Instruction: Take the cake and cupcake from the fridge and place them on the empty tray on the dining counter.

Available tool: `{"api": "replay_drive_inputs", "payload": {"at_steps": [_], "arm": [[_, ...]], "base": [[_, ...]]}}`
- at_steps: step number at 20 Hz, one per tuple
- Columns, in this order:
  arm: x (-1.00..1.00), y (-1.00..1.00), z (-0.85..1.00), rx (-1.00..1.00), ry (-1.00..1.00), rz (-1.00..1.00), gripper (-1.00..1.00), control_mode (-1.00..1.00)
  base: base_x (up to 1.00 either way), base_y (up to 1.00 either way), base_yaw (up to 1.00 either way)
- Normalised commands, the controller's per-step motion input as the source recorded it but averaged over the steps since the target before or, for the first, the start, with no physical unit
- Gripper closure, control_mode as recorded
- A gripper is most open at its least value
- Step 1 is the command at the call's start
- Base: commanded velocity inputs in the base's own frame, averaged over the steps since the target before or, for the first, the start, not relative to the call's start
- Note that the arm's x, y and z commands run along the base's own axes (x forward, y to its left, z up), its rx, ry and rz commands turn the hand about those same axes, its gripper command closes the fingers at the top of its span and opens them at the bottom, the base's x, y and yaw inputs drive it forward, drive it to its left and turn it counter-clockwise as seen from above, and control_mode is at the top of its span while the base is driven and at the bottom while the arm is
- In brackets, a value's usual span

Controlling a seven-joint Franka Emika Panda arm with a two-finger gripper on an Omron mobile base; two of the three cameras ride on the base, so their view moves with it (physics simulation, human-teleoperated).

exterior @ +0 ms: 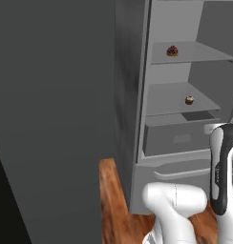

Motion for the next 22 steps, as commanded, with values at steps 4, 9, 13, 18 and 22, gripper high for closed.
{"api": "replay_drive_inputs", "payload": {"at_steps": [4, 9, 13, 18, 22], "arm": [[-0.17, 0.53, 0.0, -0.17, 0.01, -0.04, -1.0, -1.0], [-0.14, 0.46, 0.0, -0.1, 0.02, -0.1, -1.0, -1.0], [-0.06, 0.25, 0.0, -0.02, 0.03, -0.09, -1.0, -1.0], [-0.19, 0.0, 0.0, 0.0, -0.04, 0.0, -1.0, -1.0], [-0.27, 0.0, 0.0, 0.0, -0.07, 0.0, -1.0, -1.0]], "base": [[0.0, 0.0, 0.0], [0.0, 0.0, 0.0], [0.0, 0.0, 0.0], [0.0, 0.0, 0.0], [0.0, 0.0, 0.0]]}}
